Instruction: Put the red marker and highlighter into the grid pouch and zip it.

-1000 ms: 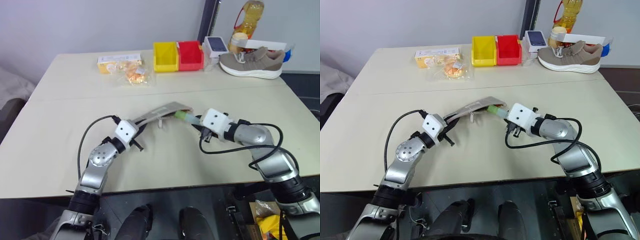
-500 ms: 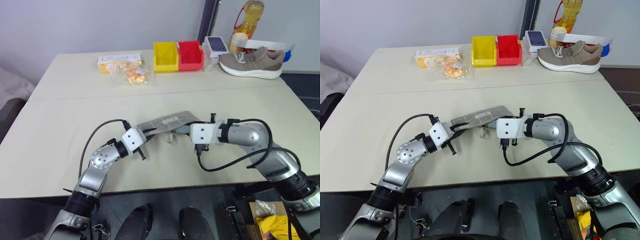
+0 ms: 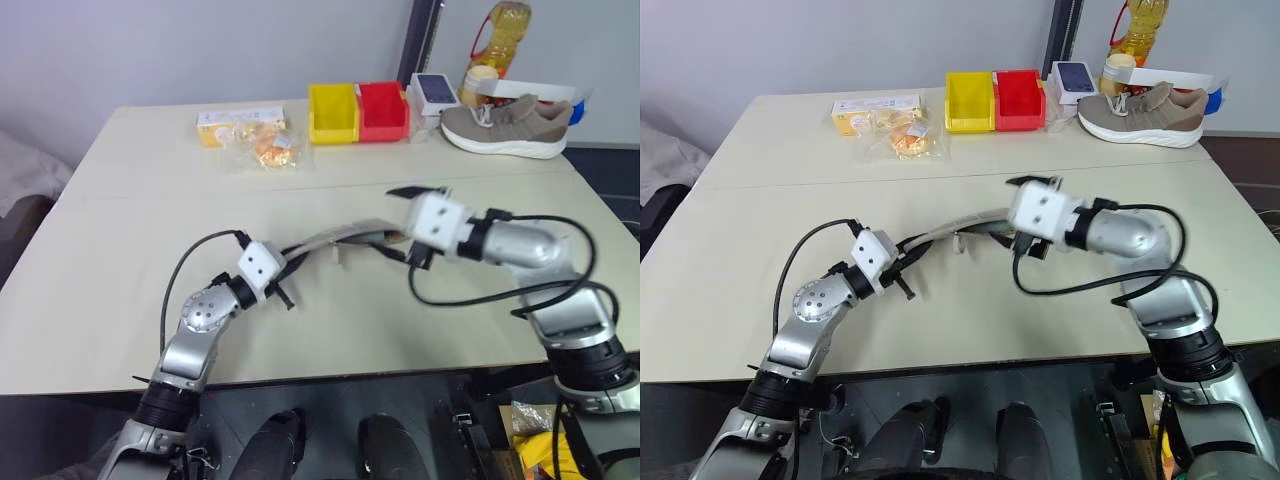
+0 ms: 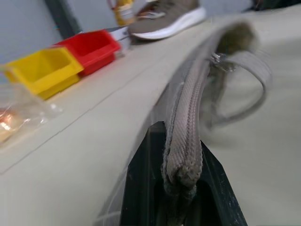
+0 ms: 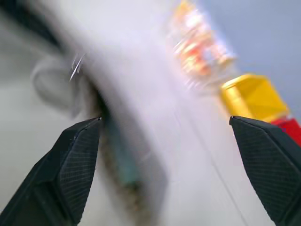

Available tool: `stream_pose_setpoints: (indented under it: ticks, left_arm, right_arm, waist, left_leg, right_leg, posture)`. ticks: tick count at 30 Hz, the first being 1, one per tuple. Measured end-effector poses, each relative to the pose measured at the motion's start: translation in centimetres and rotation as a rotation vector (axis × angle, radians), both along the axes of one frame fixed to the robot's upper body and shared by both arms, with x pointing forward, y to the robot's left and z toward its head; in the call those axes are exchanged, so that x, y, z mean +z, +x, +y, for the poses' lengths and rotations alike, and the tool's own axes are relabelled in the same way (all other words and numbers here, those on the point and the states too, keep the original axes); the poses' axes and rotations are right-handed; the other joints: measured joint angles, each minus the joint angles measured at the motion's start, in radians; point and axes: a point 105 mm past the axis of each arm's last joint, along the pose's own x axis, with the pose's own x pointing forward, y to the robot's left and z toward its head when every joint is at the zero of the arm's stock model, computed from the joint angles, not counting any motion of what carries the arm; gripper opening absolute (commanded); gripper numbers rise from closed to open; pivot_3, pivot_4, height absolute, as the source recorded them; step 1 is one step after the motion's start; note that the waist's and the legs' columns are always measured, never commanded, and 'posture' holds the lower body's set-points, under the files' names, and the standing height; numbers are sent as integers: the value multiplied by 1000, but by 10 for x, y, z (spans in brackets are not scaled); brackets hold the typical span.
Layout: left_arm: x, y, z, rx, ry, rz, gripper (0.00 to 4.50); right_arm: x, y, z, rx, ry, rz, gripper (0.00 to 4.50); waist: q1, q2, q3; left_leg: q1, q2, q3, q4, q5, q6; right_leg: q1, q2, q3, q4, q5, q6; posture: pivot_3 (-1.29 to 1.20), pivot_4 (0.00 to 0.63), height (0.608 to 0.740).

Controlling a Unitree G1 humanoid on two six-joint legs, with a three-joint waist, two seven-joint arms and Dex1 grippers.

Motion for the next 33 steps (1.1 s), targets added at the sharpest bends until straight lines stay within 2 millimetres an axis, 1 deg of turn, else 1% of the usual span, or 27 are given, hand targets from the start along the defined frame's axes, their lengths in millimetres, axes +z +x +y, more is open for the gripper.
stream_pose_setpoints:
  ticks: [2, 3, 5, 6, 8, 9, 11, 13, 15, 18, 19, 21, 23, 26, 28, 33]
  left_arm:
    - [5, 4, 0, 11, -38, 15, 0]
    - [8, 6, -2, 14, -56, 18, 0]
    - [15, 11, -6, 20, -106, 27, 0]
    - [20, 13, -9, 24, -136, 27, 0]
    - [26, 15, -14, 19, -156, 24, 0]
    - [27, 16, -15, 23, -161, 22, 0]
    - [28, 18, -16, 34, -174, 20, 0]
    - [27, 19, -17, 44, -179, 24, 0]
    - [25, 21, -16, 57, -170, 22, 0]
    - [25, 22, -16, 64, -164, 13, 0]
    - [24, 22, -16, 66, -162, 11, 0]
    - [24, 23, -17, 66, -155, 9, 0]
    - [24, 22, -18, 64, -150, 2, 0]
    - [24, 22, -18, 63, -150, -1, 0]
    - [24, 22, -18, 63, -151, -2, 0]
    - [25, 22, -17, 68, -139, -13, 0]
  right_arm:
    - [3, -6, -3, 9, 73, 62, 4486]
    - [0, -11, -5, 16, 108, 112, 4486]
    - [-15, -18, -4, 20, 192, 239, 4486]
    - [-28, -19, -1, 7, 261, 319, 4486]
    - [-46, -20, 5, -10, 304, 416, 4486]
    - [-50, -19, 7, -29, 324, 431, 4486]
    - [-50, -12, 14, -79, 409, 431, 4486]
    - [-50, -8, 28, -94, 493, 449, 4486]
    - [-43, -3, 39, -100, 551, 446, 4486]
    - [-32, 4, 46, -117, 578, 416, 4486]
    - [-32, 6, 49, -121, 587, 418, 4247]
    - [-36, 10, 53, -138, 614, 441, 3592]
    - [-41, 13, 55, -158, 629, 459, 2528]
    - [-39, 15, 58, -167, 631, 455, 966]
    - [-40, 17, 59, -181, 634, 463, 61]
    - [-42, 19, 54, -208, 627, 465, 61]
  waist:
    - [0, 0, 0]
    - [3, 0, 0]
    - [4, -1, 0]
    - [5, -2, -1]
    - [1, -1, 0]
    - [-3, -1, 0]
    - [-6, -1, 0]
    - [-5, -1, 0]
    - [-2, -1, 0]
    - [1, -2, -1]
    - [1, -2, -1]
    - [-1, -2, -1]
    - [-3, -2, -1]
    - [-4, -2, -1]
    - [-5, -2, -1]
    - [-4, -2, -1]
  left_leg:
    - [0, 0, 0, 0, 0, 0]
    - [0, 0, 0, 0, 0, 0]
    - [0, 0, -1, 0, 0, 0]
    - [0, 0, -1, 0, 0, 0]
    - [0, 0, 0, 1, 0, 0]
    - [0, 0, 1, 1, 0, 0]
    - [0, 1, 0, 0, 0, 0]
    - [0, 1, 0, 0, 0, 0]
    - [0, 0, 0, 0, 0, 0]
    - [0, 0, 0, 1, 0, 0]
    - [0, -1, 0, 1, 0, 0]
    - [0, -1, 0, 1, 0, 0]
    - [0, -1, 0, 1, 0, 0]
    - [0, 0, 0, 1, 0, 0]
    - [0, 0, 0, 1, 0, 0]
    - [0, -1, 0, 1, 0, 0]
  right_leg:
    - [0, 0, 0, 0, 0, 0]
    - [0, 0, 0, 0, 0, 0]
    - [1, 0, 0, -1, 0, 0]
    - [1, 0, 0, -1, 0, 0]
    - [0, 0, 0, -1, 0, 0]
    - [0, 0, 0, -1, 0, 0]
    - [0, 0, 0, -1, 1, 0]
    - [-1, 1, 0, 0, 1, 0]
    - [-1, 0, 0, 0, 1, 0]
    - [0, 0, 0, 0, 1, 0]
    - [0, 0, 0, 0, 1, 1]
    - [0, 0, 0, 0, 1, 1]
    - [-1, 0, 0, 0, 1, 1]
    - [-1, 0, 0, 0, 1, 1]
    - [-1, 0, 0, 1, 1, 1]
    - [-1, 0, 0, 1, 1, 1]
  posture:
    - [0, 150, 740]
    - [0, 150, 740]
    - [0, 150, 740]
    - [0, 150, 740]
    - [0, 150, 740]
    - [0, 150, 740]
    - [0, 150, 740]
    - [0, 150, 740]
    - [0, 150, 740]
    - [0, 150, 740]
    - [0, 150, 740]
    - [0, 150, 740]
    - [0, 150, 740]
    - [0, 150, 740]
    - [0, 150, 740]
    - [0, 150, 740]
